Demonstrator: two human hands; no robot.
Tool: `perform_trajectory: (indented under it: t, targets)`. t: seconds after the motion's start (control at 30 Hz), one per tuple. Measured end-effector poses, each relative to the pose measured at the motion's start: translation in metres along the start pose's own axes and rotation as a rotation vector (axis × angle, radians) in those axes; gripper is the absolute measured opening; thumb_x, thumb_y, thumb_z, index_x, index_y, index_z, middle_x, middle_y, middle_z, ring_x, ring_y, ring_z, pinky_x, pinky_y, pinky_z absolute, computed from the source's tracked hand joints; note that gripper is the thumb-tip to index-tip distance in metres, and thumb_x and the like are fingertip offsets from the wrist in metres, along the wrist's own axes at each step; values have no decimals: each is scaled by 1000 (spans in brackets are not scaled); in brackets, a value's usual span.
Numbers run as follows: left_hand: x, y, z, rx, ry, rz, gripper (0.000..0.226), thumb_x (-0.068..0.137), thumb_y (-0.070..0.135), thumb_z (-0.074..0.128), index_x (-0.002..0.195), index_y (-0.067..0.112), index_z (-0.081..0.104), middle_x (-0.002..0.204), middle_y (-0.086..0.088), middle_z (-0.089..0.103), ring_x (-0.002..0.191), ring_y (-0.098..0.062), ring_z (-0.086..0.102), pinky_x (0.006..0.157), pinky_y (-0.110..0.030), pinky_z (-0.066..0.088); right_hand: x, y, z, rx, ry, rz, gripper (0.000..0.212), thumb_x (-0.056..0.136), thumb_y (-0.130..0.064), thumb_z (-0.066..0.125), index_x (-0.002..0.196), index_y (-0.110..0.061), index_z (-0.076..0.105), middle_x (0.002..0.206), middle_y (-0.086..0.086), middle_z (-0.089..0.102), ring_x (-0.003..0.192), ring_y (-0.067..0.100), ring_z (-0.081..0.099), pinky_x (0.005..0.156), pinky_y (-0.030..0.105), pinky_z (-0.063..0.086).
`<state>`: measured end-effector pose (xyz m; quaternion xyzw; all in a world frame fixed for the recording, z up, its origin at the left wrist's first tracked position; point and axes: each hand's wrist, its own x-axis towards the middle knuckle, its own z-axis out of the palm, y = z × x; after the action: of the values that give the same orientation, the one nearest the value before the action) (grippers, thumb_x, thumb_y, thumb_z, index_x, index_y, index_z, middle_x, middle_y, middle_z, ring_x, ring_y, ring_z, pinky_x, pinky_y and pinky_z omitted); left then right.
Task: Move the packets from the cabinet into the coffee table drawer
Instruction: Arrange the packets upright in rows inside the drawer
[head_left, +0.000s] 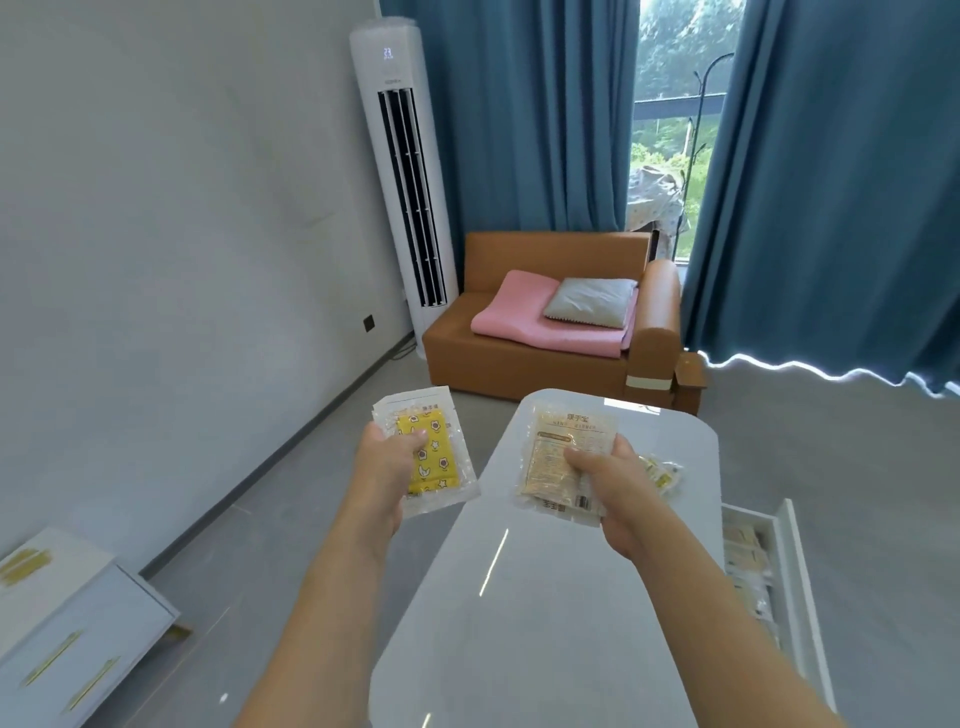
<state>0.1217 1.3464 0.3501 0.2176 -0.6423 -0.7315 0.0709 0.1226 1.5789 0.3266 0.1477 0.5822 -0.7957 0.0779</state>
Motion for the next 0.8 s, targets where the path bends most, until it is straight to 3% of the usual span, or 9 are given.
perform_trajectory:
  t: [0.1,0.27,0.5,0.63,0.7,0.8]
  targets:
    - [-38,-19,53,-17,-9,-24,23,91,6,62,106,22,58,96,-6,74,80,-25,73,54,-39,58,-7,-15,-63,-1,37,20,25,94,-6,57,112,-23,52,106,4,68,95,25,68,66,38,59]
    - [-68,-28,111,-4,-36,-41,25,91,6,62,110,22,58,103,-8,73,89,-29,72,71,-50,60,-9,-32,-119,-27,27,36,23,94,-6,57,109,-23,52,107,5,68,95,25,68,65,38,59]
    - [-76,-53,185,-25,-15,-77,22,92,6,62,101,26,58,93,-3,74,81,-24,72,49,-34,56,13,-37,-199,-86,27,21,29,92,-8,63,114,-23,52,106,2,70,91,21,70,56,29,58]
    - [-95,-77,251,51,-52,-126,21,91,8,63,103,24,59,94,-5,74,80,-26,73,50,-35,56,32,-47,-268,-77,66,36,29,91,-8,64,115,-22,52,106,1,70,91,20,70,57,29,58]
    - [-101,-84,287,49,-29,-118,21,91,8,63,101,26,58,96,-5,73,82,-27,72,54,-38,57,46,-57,-305,-78,87,48,27,93,-9,61,115,-22,52,106,1,69,92,21,69,61,31,59]
    - [-115,-98,343,29,12,-103,22,91,9,63,103,27,58,98,-5,73,85,-28,72,58,-41,58,68,-75,-362,-109,69,68,26,95,-9,56,118,-18,51,111,4,68,98,24,67,82,43,57]
